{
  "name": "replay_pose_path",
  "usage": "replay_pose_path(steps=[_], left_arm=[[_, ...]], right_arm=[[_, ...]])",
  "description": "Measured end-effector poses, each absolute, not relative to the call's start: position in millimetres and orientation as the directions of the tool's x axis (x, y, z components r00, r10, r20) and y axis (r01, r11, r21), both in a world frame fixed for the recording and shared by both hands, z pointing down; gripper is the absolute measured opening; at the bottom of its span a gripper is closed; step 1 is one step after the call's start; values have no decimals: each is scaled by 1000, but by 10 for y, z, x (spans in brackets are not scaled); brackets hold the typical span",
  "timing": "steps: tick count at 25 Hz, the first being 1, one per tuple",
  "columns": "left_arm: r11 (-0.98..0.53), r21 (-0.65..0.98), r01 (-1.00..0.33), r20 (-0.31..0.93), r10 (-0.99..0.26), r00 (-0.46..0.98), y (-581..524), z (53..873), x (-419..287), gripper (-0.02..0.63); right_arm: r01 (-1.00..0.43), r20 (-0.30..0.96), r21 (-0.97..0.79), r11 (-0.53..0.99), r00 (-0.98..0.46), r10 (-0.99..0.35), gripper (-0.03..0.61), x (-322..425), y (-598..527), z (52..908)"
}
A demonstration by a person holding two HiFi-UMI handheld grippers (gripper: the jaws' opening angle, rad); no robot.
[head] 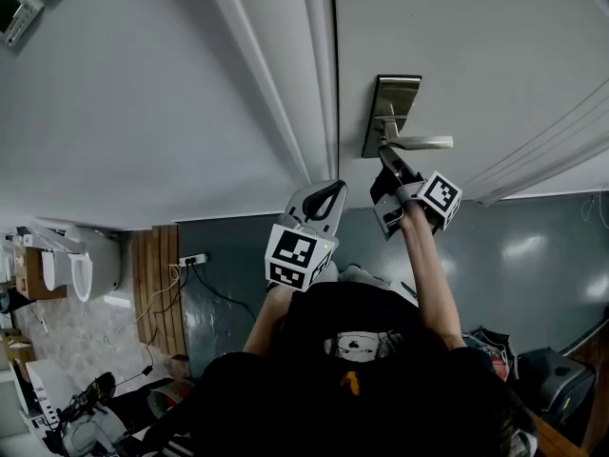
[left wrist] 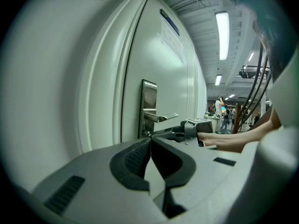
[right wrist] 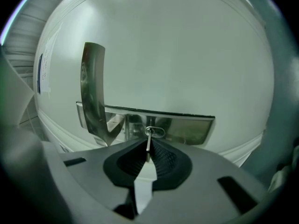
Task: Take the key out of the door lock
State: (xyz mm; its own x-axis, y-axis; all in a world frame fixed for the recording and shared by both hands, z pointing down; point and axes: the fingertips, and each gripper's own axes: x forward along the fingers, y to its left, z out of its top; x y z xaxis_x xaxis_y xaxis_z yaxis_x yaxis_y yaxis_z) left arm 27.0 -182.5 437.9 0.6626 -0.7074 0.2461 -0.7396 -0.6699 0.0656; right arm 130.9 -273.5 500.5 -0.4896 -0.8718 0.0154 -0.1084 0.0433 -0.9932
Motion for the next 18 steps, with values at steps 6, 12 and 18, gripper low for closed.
replay_pose_path(steps=[6, 12, 18], left_arm=[[-673, 69, -736, 243, -704, 667, -1831, 4357, 269, 9], [-684, 83, -725, 234, -694, 681, -1903, 4346, 327, 9], [-692, 67, -719, 237, -689, 685, -1957, 4325, 370, 9]], right_arm=[[-72, 11, -997, 26, -475, -880, 21, 1316, -2720, 4999], [-78, 21, -997, 18, -474, -880, 20, 1321, -2737, 5056], [-74, 17, -997, 21, -477, -879, 20, 1330, -2750, 5079]])
